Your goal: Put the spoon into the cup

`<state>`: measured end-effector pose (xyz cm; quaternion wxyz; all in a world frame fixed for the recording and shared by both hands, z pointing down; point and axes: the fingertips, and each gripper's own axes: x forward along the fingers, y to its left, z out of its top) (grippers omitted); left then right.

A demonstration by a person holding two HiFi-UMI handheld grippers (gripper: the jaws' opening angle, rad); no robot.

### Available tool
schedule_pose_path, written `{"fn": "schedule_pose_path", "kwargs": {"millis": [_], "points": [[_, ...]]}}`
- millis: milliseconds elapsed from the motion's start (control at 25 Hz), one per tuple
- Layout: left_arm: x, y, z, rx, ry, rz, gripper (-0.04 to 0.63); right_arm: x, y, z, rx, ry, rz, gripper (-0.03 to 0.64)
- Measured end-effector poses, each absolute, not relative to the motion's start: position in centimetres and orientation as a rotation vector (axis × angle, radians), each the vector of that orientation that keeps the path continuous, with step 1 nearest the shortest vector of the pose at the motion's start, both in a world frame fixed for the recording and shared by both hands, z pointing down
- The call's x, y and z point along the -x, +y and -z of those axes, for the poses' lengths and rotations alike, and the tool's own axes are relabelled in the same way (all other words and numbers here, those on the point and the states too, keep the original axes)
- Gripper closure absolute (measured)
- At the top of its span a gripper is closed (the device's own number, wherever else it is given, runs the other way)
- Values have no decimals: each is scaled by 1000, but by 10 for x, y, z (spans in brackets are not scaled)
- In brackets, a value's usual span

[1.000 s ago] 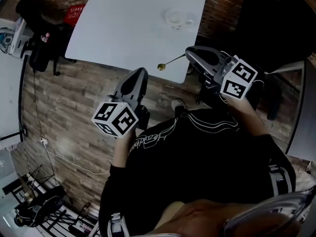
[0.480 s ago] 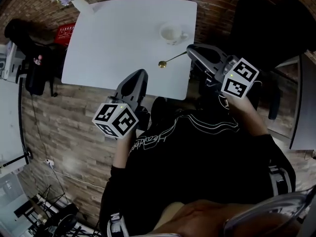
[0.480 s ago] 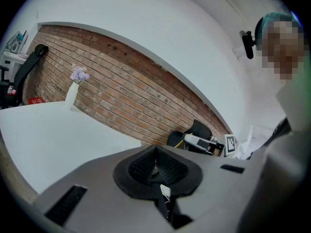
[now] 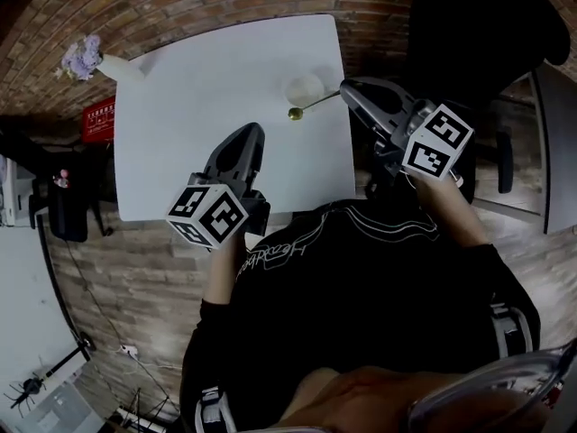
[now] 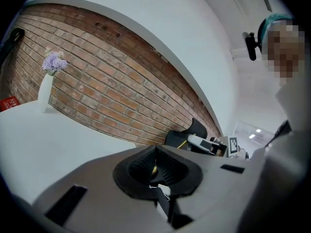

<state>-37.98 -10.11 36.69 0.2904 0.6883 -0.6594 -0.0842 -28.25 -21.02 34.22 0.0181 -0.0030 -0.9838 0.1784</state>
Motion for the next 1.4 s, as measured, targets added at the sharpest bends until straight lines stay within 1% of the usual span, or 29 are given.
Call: {"fn": "schedule_pose_path", "kwargs": {"millis": [400, 640, 1400], "points": [[394, -152, -379, -1937, -1602, 164, 591, 291, -249, -361, -237, -3051, -531, 618], [401, -172, -393, -1957, -1534, 135, 591, 295, -270, -384, -355, -3017, -636, 618], [429, -175, -448, -1886, -1473, 108, 591, 307, -283, -482, -514, -2822, -827, 618]]}}
